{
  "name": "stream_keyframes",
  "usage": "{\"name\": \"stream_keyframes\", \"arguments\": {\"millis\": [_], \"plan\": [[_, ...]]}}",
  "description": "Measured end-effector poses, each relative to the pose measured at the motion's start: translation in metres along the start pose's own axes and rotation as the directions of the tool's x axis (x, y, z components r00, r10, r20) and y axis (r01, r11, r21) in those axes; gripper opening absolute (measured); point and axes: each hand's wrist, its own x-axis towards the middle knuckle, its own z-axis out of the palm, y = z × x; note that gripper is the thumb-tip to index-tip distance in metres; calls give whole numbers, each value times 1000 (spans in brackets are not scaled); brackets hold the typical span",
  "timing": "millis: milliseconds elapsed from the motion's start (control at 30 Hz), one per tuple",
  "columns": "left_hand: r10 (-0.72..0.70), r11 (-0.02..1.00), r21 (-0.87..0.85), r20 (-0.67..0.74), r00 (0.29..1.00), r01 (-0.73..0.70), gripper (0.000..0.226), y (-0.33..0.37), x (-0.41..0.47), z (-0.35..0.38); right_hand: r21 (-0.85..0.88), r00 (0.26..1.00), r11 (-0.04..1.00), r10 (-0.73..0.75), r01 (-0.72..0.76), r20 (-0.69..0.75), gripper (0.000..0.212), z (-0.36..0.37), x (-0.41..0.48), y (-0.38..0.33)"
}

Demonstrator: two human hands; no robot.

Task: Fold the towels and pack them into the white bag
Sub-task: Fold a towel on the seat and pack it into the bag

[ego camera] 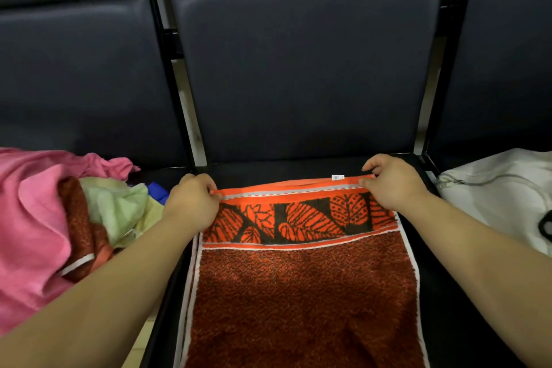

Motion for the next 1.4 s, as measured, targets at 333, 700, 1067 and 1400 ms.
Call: {"name": "stream_keyframes", "arguments": {"millis": [333,700,1067,1400], "plan": [[11,988,-153,60,998,-2,17,-7,1,-5,162,999,987,-7,-2,52,19,-8,-10,-7],[31,837,-540,-118,992,-91,17,4,-59,-88,612,987,786,-151,91,47,33,-103,-85,-39],[-7,644,-745,-234,972,-175,14,41,-104,-203,687,981,701,-134,192,-138,14,-193,-134,-99],[-12,483,-851,-245,970,-209,16,81,-53,-256,768,962,592,-51,245,-267,14,-220,-87,-139]]}}
